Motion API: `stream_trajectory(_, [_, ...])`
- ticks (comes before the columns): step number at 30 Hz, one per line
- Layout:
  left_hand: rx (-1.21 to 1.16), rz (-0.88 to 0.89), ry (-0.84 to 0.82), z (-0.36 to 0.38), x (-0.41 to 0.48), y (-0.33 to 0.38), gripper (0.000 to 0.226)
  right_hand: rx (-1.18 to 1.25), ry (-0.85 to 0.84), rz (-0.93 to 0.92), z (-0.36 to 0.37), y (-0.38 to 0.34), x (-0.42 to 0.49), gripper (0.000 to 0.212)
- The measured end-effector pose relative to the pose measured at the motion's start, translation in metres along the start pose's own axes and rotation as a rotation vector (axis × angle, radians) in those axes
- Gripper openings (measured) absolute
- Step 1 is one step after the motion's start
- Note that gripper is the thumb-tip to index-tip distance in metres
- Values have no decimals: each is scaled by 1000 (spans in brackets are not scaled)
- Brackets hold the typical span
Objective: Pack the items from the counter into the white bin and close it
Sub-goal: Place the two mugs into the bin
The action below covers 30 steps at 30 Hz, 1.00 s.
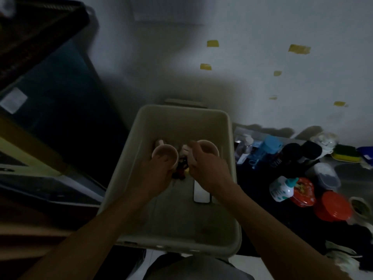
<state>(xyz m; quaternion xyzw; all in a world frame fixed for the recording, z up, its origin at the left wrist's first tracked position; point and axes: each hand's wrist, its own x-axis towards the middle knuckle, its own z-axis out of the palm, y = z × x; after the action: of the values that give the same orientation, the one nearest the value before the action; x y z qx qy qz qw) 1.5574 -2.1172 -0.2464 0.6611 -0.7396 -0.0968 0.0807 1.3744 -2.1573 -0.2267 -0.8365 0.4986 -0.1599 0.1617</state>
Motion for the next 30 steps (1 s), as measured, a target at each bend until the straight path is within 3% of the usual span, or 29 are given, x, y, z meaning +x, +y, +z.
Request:
stream_trajectory(5, [118,-29,-59,23,-6,-18,33,20,-178,92,45,7,4,70])
stream_trajectory(7, [99,-117,-141,37,-4,-29,46,26,-247,148,65,8,8,72])
stream_trajectory(10, [68,-183,-285,60,1,-40,56,42,-311,193,90,6,12,53])
stream_trajectory(13, [69,-182,-376,73,3,-42,54,76,-348,236,111,9,10,49])
stream_trajectory(17, [116,-132,-391,86,7,-49,54,156,-388,299,133,12,7,52])
stream_trajectory(20, [67,-149,-410,97,9,-52,49,241,-388,343,147,10,4,42])
stream_trajectory(26, [-9,-136,-371,122,4,-55,46,410,-403,462,169,4,8,52])
stream_trajectory(30, [18,-105,-490,136,1,-56,45,505,-426,540,179,3,10,47])
